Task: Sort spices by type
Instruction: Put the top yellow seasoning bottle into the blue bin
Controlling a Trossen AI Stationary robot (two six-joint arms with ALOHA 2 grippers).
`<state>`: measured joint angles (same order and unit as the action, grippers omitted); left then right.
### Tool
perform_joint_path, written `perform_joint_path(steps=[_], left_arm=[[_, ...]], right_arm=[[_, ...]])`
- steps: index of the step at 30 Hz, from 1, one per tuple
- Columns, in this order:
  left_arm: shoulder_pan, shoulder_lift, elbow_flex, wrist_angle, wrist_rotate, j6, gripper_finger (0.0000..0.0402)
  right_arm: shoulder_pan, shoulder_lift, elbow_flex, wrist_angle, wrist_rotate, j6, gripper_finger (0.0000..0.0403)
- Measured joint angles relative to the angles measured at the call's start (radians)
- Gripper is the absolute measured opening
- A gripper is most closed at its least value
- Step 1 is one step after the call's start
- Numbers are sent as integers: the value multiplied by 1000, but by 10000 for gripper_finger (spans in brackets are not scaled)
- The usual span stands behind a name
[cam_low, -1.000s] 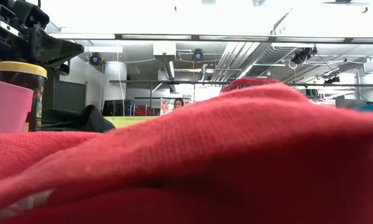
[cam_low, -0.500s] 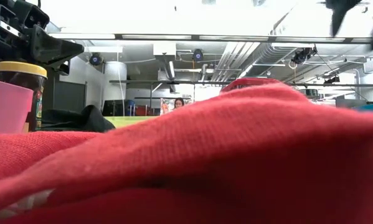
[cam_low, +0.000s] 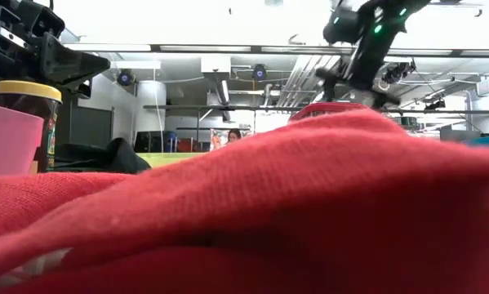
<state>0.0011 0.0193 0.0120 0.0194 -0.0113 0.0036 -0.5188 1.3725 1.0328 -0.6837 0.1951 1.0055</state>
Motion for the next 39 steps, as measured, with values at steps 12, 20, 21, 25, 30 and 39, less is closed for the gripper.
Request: perform_joint_path(steps=[12,20,21,25,30,39], left_arm=[[0,0,0,0,0,0,0],[0,0,0,0,0,0,0],[0,0,0,0,0,0,0],[0,0,0,0,0,0,0],[0,0,0,0,0,0,0],[0,0,0,0,0,0,0]], right_arm=[[-16,172,0,66,61,-12,325],[-18,234,0,75,29,-17,325],[-18,240,0,77,29,-18,325],[-18,250,0,99,41,-25,315],[-18,250,0,104,55,-48,251],[21,90,0,5,-14,-177,203]])
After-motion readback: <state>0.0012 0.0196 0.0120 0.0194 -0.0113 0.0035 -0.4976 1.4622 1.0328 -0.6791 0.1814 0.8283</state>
